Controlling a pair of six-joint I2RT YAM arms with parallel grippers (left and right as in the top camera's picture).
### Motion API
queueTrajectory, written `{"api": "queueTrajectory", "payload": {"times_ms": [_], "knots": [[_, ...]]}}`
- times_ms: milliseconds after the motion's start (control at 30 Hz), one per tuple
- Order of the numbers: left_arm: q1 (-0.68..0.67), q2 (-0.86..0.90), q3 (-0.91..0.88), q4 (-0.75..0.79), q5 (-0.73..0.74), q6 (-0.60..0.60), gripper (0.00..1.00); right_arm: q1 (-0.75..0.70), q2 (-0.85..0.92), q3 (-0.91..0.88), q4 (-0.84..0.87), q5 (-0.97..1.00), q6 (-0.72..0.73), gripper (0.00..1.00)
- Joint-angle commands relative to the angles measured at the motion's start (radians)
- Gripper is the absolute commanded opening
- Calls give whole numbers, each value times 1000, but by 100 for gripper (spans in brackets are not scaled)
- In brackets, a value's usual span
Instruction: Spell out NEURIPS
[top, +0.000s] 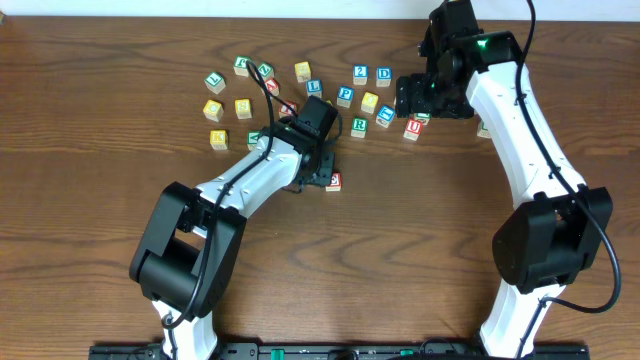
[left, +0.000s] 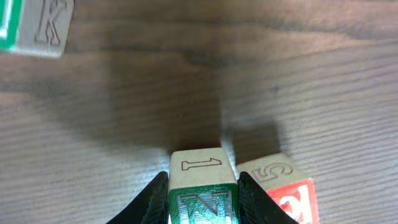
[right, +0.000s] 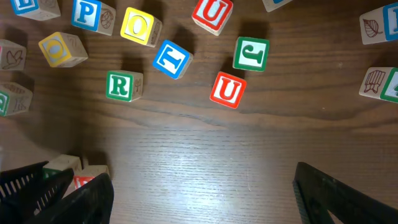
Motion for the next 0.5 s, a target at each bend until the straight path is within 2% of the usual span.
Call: {"api": "queueTrajectory", "payload": {"times_ms": [0, 467], "knots": [[4, 18, 6, 17, -21, 25, 31, -5, 3, -6, -1, 12, -14, 87], [4, 18, 6, 29, -24, 36, 32, -4, 3, -6, -1, 11, -14, 87]]}}
